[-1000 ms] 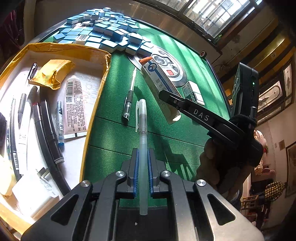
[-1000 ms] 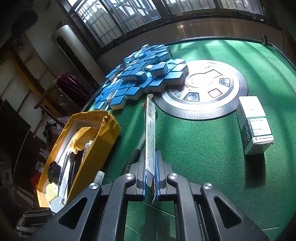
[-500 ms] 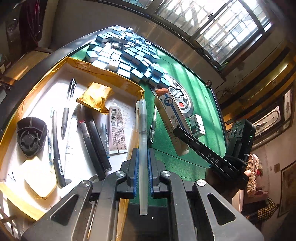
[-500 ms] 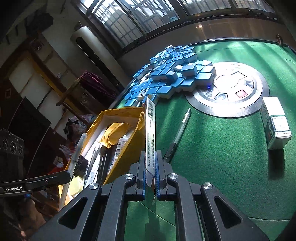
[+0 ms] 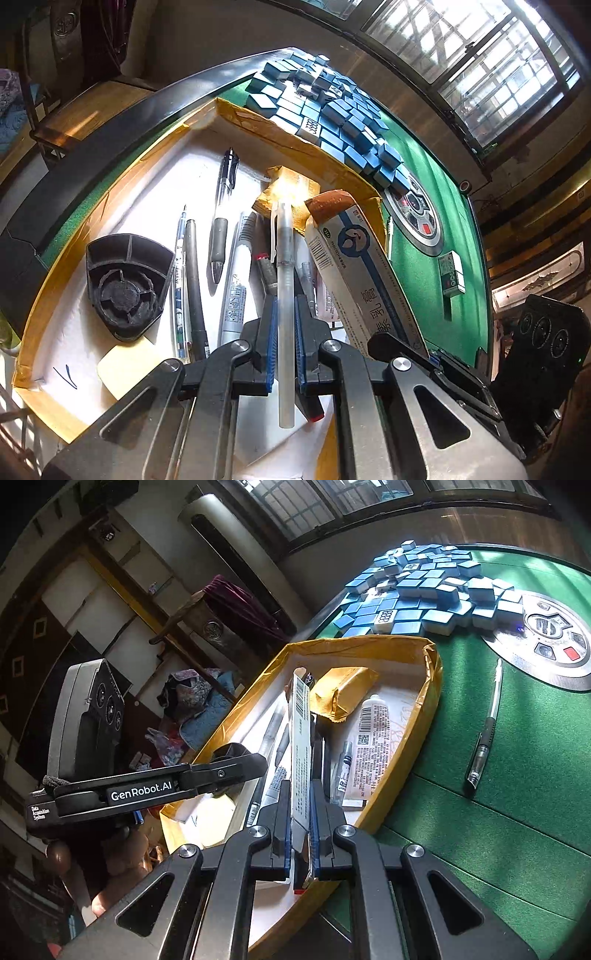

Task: Organize objects
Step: 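Carry the pen and tube box into the tray and open both grippers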

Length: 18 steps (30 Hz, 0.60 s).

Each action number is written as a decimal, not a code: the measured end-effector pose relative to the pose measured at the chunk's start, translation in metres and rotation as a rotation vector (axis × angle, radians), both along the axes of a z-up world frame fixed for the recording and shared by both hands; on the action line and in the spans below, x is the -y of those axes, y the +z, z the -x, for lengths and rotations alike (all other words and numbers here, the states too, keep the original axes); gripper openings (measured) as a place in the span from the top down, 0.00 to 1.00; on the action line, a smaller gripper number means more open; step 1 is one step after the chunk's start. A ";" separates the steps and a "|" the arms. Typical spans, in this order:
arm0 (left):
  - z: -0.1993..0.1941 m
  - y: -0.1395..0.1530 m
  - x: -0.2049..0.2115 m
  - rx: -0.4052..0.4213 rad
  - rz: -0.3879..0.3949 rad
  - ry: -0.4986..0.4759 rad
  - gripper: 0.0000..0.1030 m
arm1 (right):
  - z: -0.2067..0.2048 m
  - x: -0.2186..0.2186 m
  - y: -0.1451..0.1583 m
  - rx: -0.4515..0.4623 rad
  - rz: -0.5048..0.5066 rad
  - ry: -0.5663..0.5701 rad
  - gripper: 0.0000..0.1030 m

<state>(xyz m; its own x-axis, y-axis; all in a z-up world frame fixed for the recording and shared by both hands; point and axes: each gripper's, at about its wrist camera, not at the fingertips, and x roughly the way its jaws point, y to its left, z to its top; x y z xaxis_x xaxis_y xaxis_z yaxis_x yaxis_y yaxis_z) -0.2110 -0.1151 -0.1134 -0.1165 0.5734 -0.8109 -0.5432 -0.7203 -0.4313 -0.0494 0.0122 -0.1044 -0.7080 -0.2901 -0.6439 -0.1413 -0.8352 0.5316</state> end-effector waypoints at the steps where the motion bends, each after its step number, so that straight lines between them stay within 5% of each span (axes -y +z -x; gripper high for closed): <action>1: 0.002 -0.002 0.000 -0.002 0.008 0.003 0.94 | 0.003 0.002 -0.002 0.006 0.001 0.004 0.93; 8: 0.002 -0.012 -0.012 -0.041 0.081 0.010 0.94 | 0.015 0.006 -0.017 0.060 -0.029 -0.005 0.92; 18: -0.001 -0.014 -0.009 -0.059 0.075 0.025 0.93 | 0.012 0.006 -0.019 0.060 -0.050 -0.025 0.87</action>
<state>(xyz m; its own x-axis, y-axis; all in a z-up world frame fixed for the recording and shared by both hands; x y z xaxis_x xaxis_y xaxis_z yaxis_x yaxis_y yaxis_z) -0.2105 -0.1056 -0.1275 -0.1789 0.5073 -0.8430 -0.5471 -0.7634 -0.3433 -0.0618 0.0061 -0.1233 -0.6741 -0.2393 -0.6988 -0.1928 -0.8563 0.4791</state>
